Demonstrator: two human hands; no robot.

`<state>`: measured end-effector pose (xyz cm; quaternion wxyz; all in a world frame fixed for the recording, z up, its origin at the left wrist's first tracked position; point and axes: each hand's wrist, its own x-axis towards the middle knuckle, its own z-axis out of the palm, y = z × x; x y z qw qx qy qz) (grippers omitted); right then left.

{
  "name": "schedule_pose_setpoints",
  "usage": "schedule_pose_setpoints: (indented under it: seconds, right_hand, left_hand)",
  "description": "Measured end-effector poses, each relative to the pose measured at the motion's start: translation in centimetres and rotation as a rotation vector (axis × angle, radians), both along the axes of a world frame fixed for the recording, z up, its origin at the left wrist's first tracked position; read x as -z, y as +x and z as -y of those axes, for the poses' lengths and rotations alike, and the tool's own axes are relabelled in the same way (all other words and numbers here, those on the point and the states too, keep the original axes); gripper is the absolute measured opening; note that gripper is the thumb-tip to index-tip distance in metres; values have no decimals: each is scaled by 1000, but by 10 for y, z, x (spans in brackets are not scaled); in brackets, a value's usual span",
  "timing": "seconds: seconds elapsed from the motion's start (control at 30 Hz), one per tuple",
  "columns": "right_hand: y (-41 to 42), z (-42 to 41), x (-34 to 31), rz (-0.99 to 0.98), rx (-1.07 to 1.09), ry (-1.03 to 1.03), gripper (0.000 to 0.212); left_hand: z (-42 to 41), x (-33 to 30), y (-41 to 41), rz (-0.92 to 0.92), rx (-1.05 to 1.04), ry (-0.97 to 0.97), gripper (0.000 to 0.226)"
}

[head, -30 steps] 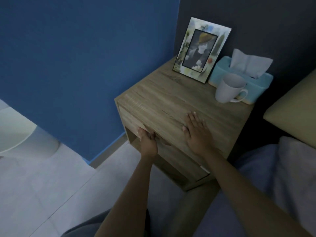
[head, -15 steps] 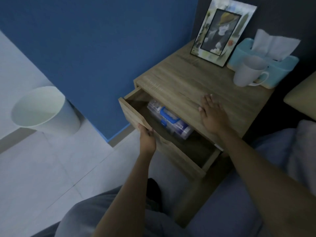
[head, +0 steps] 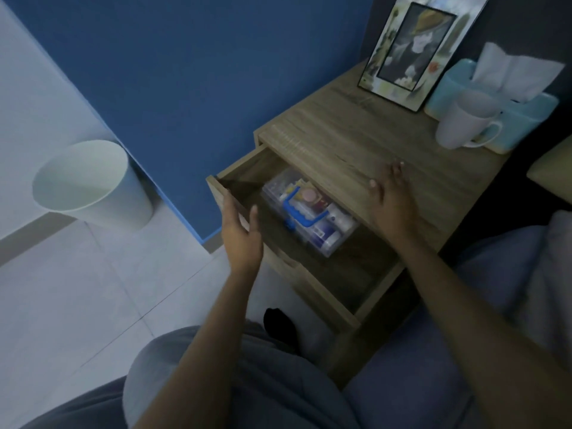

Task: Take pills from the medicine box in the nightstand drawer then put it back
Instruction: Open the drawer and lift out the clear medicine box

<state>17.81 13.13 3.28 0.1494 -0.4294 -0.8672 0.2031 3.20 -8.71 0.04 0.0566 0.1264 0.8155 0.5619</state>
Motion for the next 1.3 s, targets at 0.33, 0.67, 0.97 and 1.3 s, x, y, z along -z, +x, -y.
schedule_pose_setpoints:
  seconds: [0.33,0.67,0.97,1.3]
  right_hand:
    - [-8,139,22,-713,462,-711,19]
    - [-38,103,69,-904,834,-934,46]
    - [-45,114,73,-973,864,-1023,33]
    - [-54,149,43,-892,774,-1181,44]
  left_hand:
    - [-82,-11,-77,29,340,-492,43]
    - [-112,27,-106,351,371,-366,42]
    - [-103,23,-108,455,470,-394,46]
    - [-76,-15,-114,305,454,-433,53]
